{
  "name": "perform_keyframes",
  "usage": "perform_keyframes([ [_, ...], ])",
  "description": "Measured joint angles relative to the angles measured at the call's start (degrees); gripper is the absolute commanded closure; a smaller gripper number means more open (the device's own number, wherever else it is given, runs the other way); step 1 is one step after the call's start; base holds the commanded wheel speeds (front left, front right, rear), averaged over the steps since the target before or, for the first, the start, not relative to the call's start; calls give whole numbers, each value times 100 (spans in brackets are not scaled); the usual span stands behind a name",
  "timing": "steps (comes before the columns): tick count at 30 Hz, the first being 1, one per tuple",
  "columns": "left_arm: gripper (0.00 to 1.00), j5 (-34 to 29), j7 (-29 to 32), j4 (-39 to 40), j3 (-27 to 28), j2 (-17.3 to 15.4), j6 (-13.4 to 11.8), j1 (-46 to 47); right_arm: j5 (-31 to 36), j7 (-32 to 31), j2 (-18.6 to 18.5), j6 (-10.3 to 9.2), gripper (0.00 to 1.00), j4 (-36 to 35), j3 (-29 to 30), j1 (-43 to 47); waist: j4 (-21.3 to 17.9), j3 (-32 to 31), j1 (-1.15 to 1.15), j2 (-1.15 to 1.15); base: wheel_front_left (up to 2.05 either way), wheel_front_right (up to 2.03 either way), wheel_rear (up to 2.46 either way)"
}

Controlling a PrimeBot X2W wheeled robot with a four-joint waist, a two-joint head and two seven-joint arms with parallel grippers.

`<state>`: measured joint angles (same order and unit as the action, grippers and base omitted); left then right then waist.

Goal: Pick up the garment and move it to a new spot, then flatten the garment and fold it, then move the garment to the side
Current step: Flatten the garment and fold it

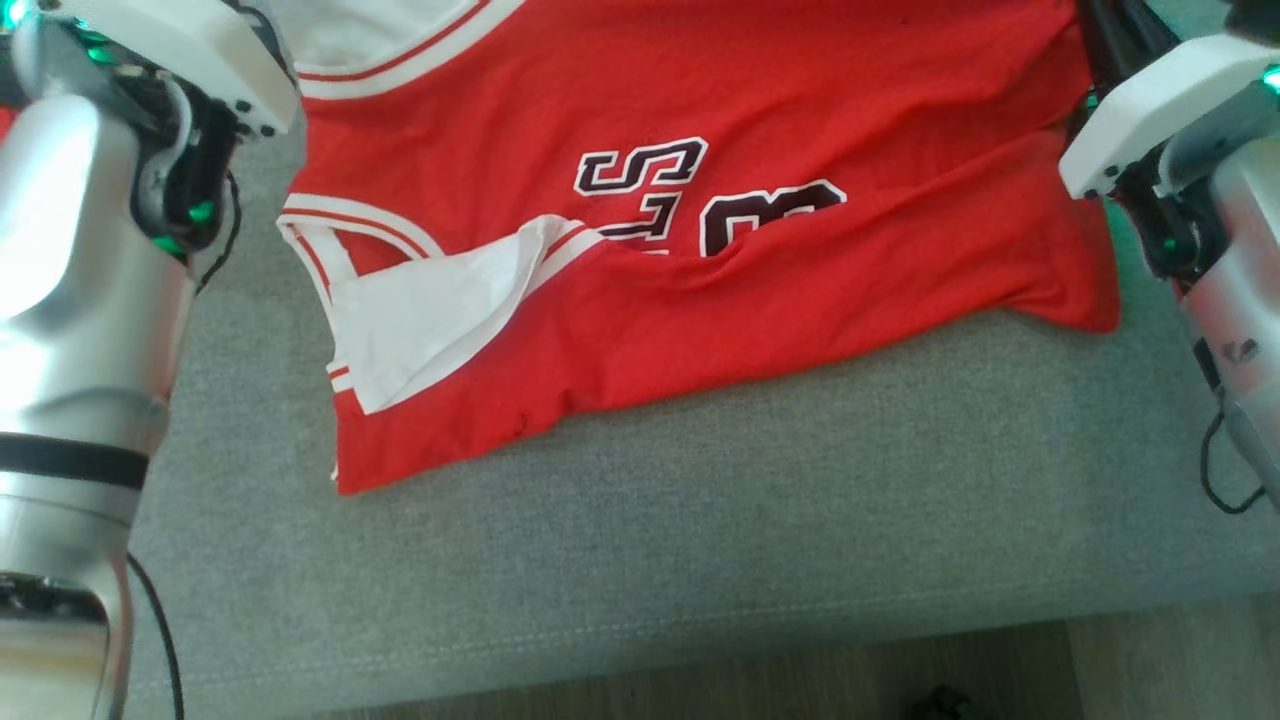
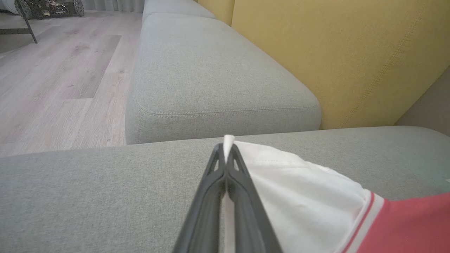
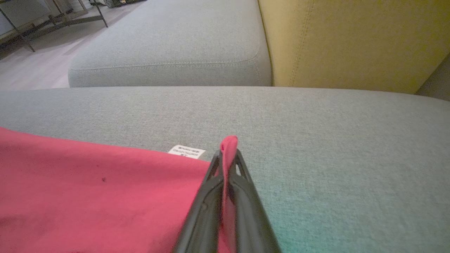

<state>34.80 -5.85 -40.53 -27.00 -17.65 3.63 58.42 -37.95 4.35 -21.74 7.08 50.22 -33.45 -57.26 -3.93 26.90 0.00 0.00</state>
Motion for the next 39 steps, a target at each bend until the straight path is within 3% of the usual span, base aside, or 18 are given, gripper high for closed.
perform_keyframes([
  [9, 100, -9, -104, 88, -296, -35, 254, -215, -424, 470, -152, 0, 100, -134, -423, 200, 96, -263, 0, 0, 0, 0, 0],
  [20, 100, 377, 766, 1624, -654, -824, 343, -1582, -1187, 300, -742, 0, 100, -850, -1021, 888, 188, -645, 0, 0, 0, 0, 0],
  [31, 100, 1065, 1944, 3722, -723, -1673, 83, -2966, -1703, -288, -1433, 0, 100, -1532, -1493, 1435, 310, -961, 0, 0, 0, 0, 0],
  [39, 100, 1507, 2682, 4624, -794, -2140, -66, -3542, -1857, -681, -1779, 0, 100, -1780, -1705, 1598, 356, -1143, 0, 0, 0, 0, 0],
])
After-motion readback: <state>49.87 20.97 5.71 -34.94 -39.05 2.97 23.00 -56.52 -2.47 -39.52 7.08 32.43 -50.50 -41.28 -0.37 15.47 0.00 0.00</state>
